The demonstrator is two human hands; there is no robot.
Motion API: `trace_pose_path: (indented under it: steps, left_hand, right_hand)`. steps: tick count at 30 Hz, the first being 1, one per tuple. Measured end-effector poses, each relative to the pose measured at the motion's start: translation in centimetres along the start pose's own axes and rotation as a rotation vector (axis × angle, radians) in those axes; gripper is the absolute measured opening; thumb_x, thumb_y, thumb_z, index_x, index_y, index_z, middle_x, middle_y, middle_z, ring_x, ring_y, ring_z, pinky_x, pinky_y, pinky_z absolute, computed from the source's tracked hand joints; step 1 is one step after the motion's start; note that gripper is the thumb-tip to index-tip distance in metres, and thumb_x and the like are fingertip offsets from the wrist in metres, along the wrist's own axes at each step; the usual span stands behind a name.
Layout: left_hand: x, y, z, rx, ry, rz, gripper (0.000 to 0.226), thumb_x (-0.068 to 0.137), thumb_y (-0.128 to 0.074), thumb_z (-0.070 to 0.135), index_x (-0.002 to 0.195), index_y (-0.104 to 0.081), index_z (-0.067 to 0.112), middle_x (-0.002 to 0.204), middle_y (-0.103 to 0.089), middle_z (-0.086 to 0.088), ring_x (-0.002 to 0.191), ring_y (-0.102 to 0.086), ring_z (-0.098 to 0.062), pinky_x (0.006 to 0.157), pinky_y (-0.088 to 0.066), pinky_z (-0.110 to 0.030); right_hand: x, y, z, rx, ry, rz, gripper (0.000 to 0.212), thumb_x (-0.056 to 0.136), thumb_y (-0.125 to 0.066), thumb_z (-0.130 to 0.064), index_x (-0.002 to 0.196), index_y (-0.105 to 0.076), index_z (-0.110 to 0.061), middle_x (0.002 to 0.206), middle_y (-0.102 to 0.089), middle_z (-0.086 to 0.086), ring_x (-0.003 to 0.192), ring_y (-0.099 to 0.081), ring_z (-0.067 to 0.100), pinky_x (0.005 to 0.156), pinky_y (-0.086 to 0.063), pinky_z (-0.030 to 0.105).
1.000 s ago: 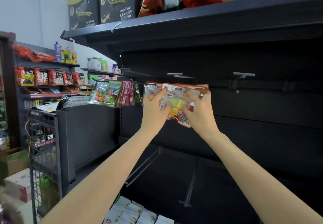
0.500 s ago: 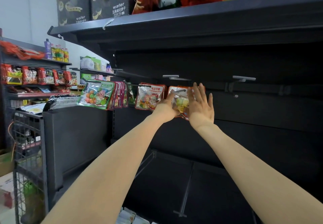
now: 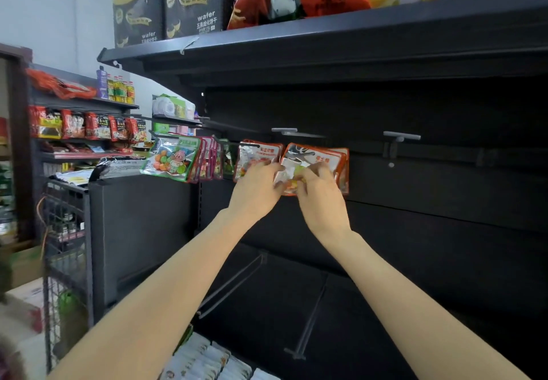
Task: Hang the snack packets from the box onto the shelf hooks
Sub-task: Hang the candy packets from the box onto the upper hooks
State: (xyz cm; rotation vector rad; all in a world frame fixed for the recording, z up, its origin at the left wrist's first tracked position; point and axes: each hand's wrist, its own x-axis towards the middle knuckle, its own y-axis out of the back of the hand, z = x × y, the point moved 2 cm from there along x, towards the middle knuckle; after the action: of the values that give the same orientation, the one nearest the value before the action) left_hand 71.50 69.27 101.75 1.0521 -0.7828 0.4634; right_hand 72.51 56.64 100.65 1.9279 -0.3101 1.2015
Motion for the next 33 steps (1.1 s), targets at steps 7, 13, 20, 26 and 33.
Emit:
trace_pose_path:
  steps: [7,13,20,26,33]
  left_hand:
    - [-8.9,4.4,-3.4,0.216,0.088,0.172,0.021,0.091,-0.054,0.017,0.109,-0.065,0.015,0.097,-0.068,-0.001,0.087,-0.062,-0.021,0.076,-0.050,-0.038]
    - [-21.0,7.1,-13.6,0.243,0.439,0.010,0.019,0.087,-0.058,0.016,0.104,-0.065,0.017,0.091,-0.068,0.001,0.085,-0.063,-0.021,0.077,-0.051,-0.039]
    - [-35.5,12.9,-28.7,0.338,0.857,-0.303,0.017,0.091,-0.051,0.019,0.100,-0.063,0.012,0.097,-0.067,-0.007,0.093,-0.062,-0.029,0.075,-0.049,-0.036]
    - [-43.7,15.8,-39.8,0.344,0.995,-0.467,0.021,0.093,-0.046,0.015,0.108,-0.059,0.008,0.106,-0.064,-0.011,0.101,-0.058,-0.030,0.082,-0.047,-0.040]
    - [-46.3,13.7,-46.4,0.280,1.034,-0.911,0.071,0.092,-0.054,0.034,0.149,-0.019,0.011,0.154,-0.023,-0.013,0.138,-0.029,-0.028,0.111,-0.028,-0.033]
  right_hand:
    - [-3.7,-2.7,-6.0,0.216,0.125,-0.187,0.024,0.098,-0.045,-0.017,0.116,-0.060,-0.015,0.115,-0.052,0.000,0.097,-0.056,0.014,0.079,-0.047,0.028]
    - [-9.9,-10.9,-14.7,0.277,0.270,-0.407,0.024,0.098,-0.043,-0.019,0.114,-0.059,-0.014,0.111,-0.051,0.002,0.097,-0.054,0.020,0.079,-0.047,0.034]
    - [-17.1,-25.7,-26.9,0.416,0.208,-0.850,0.026,0.095,-0.043,-0.016,0.107,-0.066,-0.012,0.107,-0.061,0.009,0.101,-0.058,0.027,0.082,-0.048,0.037]
    - [-22.2,-36.2,-34.6,0.477,0.174,-1.161,0.026,0.090,-0.043,-0.009,0.095,-0.069,-0.006,0.099,-0.068,0.012,0.095,-0.061,0.029,0.078,-0.048,0.034]
    - [-25.9,-45.9,-38.4,0.374,0.217,-1.430,0.045,0.094,-0.049,-0.013,0.139,-0.045,-0.008,0.137,-0.052,0.011,0.123,-0.050,0.025,0.094,-0.041,0.029]
